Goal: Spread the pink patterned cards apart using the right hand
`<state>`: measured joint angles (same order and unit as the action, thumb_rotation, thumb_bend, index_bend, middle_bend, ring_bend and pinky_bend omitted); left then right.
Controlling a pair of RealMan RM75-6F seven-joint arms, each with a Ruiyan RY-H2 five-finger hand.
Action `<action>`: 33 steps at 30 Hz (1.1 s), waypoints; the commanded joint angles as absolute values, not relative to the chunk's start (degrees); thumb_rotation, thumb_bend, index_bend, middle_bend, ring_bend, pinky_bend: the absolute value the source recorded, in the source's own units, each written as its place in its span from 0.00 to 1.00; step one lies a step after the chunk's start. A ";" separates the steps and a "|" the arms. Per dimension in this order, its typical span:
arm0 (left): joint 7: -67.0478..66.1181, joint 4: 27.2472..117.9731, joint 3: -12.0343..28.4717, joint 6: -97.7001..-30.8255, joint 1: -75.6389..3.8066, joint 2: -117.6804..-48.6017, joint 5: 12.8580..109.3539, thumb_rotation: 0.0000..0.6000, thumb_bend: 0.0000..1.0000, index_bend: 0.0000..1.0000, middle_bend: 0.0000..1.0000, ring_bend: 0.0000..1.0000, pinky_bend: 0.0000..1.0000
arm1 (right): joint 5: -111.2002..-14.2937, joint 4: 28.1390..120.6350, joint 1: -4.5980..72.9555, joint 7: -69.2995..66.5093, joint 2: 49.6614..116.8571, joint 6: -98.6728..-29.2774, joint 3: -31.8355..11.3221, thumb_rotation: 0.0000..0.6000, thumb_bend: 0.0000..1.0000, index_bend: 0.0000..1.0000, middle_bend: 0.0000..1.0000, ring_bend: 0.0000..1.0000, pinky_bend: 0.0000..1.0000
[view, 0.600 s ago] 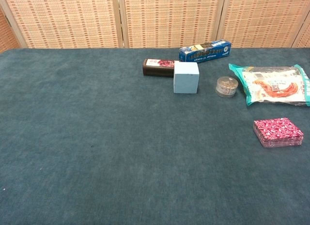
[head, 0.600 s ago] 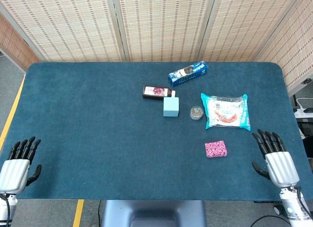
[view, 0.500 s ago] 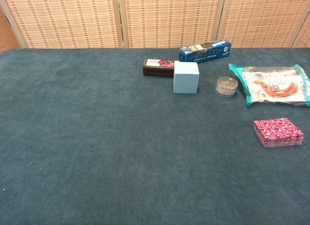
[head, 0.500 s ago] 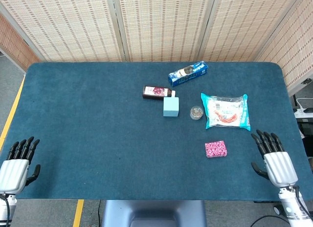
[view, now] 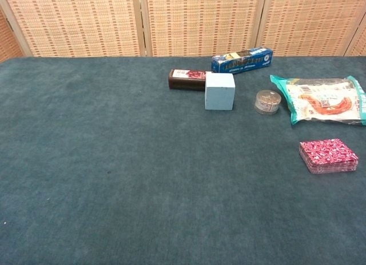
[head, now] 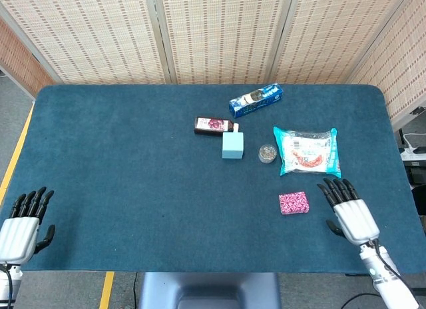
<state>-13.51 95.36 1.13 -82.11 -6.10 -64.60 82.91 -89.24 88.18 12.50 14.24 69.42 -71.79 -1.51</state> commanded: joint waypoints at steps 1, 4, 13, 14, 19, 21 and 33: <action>-13.55 95.44 1.12 -82.07 -6.12 -64.55 82.93 1.00 0.45 0.00 0.00 0.00 0.07 | -88.70 88.08 14.47 16.19 69.78 -69.09 -1.54 1.00 0.21 0.03 0.02 0.00 0.00; -13.68 95.64 0.98 -82.06 -6.12 -64.54 83.19 1.00 0.45 0.00 0.00 0.00 0.07 | -88.38 87.18 16.37 17.75 70.60 -65.65 -1.28 1.00 0.21 0.07 0.04 0.00 0.00; -14.28 96.20 0.98 -81.04 -6.32 -64.58 82.15 1.00 0.45 0.00 0.00 0.00 0.06 | -80.29 84.47 20.70 20.10 74.32 -57.29 -3.53 1.00 0.21 0.14 0.12 0.00 0.00; -14.30 96.23 0.99 -81.02 -6.31 -64.57 82.08 1.00 0.45 0.00 0.00 0.00 0.06 | -79.68 84.46 21.05 20.54 74.44 -56.90 -3.75 1.00 0.21 0.15 0.13 0.00 0.00; -14.43 96.46 0.93 -80.64 -6.41 -64.43 81.85 1.00 0.45 0.00 0.00 0.00 0.06 | -77.42 85.01 22.30 22.01 74.86 -55.75 -4.19 1.00 0.21 0.15 0.14 0.00 0.00; -14.45 96.51 0.89 -80.53 -6.45 -64.41 81.86 1.00 0.45 0.00 0.00 0.00 0.06 | -76.58 84.81 22.75 22.52 75.18 -55.07 -4.15 1.00 0.21 0.16 0.14 0.00 0.00; -14.48 96.83 0.76 -80.36 -6.47 -64.16 81.79 1.00 0.45 0.00 0.00 0.00 0.06 | -73.53 85.15 25.25 24.54 76.91 -53.32 -3.87 1.00 0.21 0.20 0.17 0.00 0.00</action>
<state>-14.49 96.83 0.77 -80.36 -6.47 -64.17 81.79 -73.63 85.13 25.16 24.45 76.80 -53.26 -3.87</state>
